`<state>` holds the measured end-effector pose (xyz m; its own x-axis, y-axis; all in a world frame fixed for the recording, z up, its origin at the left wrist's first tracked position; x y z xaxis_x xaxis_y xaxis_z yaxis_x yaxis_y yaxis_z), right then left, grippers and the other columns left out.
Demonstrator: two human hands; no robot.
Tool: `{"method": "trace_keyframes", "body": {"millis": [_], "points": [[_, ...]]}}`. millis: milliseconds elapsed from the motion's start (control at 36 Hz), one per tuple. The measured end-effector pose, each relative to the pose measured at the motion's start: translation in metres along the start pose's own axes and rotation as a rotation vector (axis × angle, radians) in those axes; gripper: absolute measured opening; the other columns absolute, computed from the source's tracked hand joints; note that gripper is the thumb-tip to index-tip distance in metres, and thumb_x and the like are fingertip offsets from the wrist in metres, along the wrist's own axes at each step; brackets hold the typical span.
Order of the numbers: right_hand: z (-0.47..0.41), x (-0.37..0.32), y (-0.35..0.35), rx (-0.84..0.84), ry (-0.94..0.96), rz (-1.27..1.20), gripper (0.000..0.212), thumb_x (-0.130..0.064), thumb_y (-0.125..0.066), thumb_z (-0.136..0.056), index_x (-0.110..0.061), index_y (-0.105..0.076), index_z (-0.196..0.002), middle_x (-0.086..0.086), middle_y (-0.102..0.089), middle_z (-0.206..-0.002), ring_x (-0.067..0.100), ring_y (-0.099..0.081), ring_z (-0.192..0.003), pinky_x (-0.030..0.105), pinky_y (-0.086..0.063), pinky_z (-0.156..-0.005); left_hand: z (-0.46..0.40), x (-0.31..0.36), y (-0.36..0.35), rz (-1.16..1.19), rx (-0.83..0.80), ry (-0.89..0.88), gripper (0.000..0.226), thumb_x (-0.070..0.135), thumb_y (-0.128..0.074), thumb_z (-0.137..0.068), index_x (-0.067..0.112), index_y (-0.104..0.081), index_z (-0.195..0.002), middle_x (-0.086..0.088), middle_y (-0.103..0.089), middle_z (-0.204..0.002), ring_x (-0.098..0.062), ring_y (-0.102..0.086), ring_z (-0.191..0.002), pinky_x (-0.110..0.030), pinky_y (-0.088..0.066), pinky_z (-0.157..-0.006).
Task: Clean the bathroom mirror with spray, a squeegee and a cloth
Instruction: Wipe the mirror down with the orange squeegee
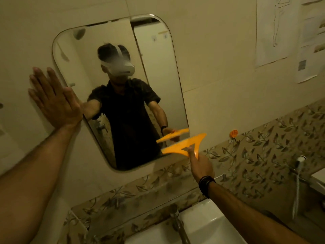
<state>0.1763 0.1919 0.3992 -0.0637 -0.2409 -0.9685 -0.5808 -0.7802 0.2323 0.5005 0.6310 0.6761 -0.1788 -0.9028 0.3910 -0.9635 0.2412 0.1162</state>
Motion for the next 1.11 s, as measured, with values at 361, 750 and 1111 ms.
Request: {"method": "trace_keyframes", "body": {"millis": [361,750,1111], "points": [[-0.024,-0.188,0.016,0.039,0.413,-0.241,0.050,-0.053,-0.044,-0.100,-0.020,-0.056,-0.066,-0.005,-0.048,-0.059,0.014,-0.043,-0.054,0.030,-0.031,-0.057,0.071,0.108,0.176,-0.028,-0.113,-0.228,0.060,0.040,-0.013,-0.108,0.022,-0.002,-0.164,-0.009,-0.003,-0.172,-0.026,-0.001,-0.159,-0.050,-0.001,-0.127],[-0.031,-0.264,-0.042,-0.126,0.432,-0.232,0.057,-0.067,-0.036,-0.097,-0.023,-0.071,-0.091,-0.005,-0.071,-0.082,0.015,-0.068,-0.079,0.035,-0.056,-0.072,0.073,0.104,0.170,-0.067,-0.084,-0.259,0.062,0.042,-0.014,-0.106,0.021,-0.008,-0.164,-0.006,-0.003,-0.172,-0.023,-0.002,-0.159,-0.052,-0.008,-0.127],[0.000,-0.127,-0.078,-0.172,0.216,-0.305,0.050,-0.052,-0.042,-0.101,-0.026,-0.056,-0.061,-0.016,-0.050,-0.047,0.005,-0.046,-0.051,0.027,-0.035,-0.057,0.079,0.102,0.170,-0.055,-0.041,-0.273,0.061,0.043,-0.008,-0.107,0.021,-0.006,-0.164,-0.008,-0.006,-0.171,-0.025,-0.003,-0.159,-0.050,-0.006,-0.128]]}}
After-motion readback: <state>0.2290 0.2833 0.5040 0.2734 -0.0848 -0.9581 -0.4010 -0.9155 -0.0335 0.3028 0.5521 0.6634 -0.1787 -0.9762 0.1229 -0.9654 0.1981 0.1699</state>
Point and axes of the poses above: each hand's wrist, its own z-axis away from the middle knuckle, its own y-axis out of the back of the hand, x = y × z, the point moved 3 cm from there along -z, towards the middle knuckle
